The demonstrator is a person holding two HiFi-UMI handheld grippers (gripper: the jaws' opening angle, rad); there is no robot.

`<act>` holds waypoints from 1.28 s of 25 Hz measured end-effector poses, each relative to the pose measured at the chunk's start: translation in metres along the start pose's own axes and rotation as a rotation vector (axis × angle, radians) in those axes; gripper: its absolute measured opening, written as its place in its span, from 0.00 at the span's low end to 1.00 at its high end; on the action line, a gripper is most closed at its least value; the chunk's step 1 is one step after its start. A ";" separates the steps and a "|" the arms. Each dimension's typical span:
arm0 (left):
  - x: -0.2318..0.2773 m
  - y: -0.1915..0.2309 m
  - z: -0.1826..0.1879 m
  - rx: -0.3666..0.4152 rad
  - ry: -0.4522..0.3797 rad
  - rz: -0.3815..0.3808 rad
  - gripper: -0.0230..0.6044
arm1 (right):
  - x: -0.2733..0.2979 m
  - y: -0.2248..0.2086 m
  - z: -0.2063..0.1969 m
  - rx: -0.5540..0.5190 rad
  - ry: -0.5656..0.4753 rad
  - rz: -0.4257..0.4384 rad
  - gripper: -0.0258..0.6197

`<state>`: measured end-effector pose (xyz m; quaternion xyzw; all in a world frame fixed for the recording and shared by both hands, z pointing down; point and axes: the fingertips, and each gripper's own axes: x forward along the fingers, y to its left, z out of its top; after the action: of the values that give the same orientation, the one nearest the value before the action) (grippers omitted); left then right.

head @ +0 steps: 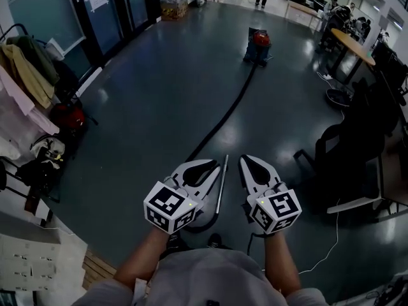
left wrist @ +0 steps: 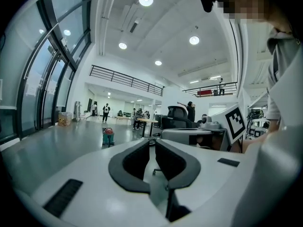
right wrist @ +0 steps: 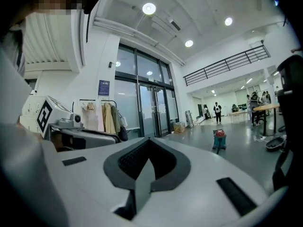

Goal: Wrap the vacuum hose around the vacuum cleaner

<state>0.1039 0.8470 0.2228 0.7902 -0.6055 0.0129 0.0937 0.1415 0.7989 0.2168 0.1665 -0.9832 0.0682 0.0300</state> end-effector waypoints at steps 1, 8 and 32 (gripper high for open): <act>0.001 0.004 0.000 -0.002 0.002 -0.008 0.11 | 0.003 0.001 0.002 0.005 -0.012 0.000 0.04; 0.006 0.038 0.007 0.010 0.013 -0.059 0.11 | 0.034 -0.001 0.014 0.011 -0.048 -0.034 0.04; 0.088 0.174 -0.120 -0.059 0.207 -0.099 0.11 | 0.143 -0.083 -0.130 0.078 0.186 -0.110 0.04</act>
<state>-0.0290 0.7395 0.3755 0.8106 -0.5528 0.0720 0.1793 0.0388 0.6938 0.3670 0.2144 -0.9621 0.1197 0.1185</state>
